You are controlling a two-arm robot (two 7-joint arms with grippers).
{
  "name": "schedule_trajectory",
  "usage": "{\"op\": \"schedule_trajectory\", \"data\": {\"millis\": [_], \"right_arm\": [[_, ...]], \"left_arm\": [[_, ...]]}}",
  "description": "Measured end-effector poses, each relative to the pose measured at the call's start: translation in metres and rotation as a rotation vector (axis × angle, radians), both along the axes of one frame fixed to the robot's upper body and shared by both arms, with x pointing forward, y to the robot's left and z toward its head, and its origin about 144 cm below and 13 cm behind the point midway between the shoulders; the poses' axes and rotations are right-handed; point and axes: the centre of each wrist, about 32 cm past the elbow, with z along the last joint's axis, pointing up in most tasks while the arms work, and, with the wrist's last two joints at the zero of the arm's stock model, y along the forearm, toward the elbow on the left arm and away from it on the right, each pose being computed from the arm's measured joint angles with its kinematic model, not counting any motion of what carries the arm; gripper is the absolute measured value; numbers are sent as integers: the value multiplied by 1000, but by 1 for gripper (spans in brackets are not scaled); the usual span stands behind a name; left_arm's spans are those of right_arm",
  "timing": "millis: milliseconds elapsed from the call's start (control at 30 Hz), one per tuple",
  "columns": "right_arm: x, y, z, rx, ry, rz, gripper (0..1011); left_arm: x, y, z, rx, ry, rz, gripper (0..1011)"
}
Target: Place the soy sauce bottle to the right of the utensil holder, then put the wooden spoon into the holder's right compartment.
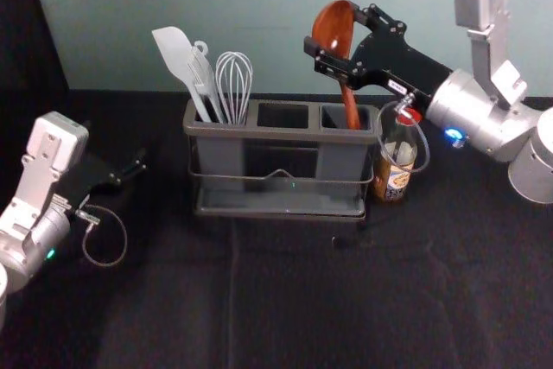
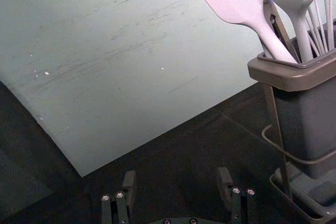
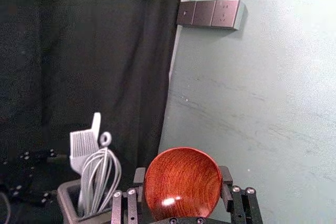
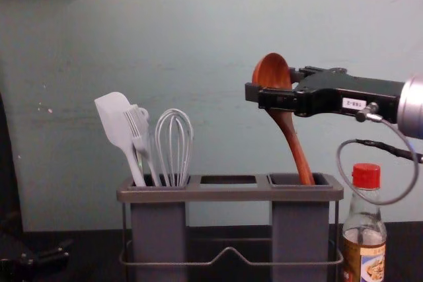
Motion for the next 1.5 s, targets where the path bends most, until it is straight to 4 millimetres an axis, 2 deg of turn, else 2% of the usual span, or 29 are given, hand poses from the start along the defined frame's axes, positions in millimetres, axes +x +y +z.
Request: {"op": "schedule_trajectory", "data": {"millis": [333,600,1100,1500], "right_arm": [[-17,-15,0,-15,37,10,840],[-22,-21,-2,-32,58,11,840],[-22,-22,-14,-35,86,0,841],[-24,-14,-26,-46,78,-3,841]], "left_arm": [[0,0,0,0,0,0,1005],[0,0,0,0,0,0,1005],[0,0,0,0,0,0,1005],[0,0,0,0,0,0,1005]]}}
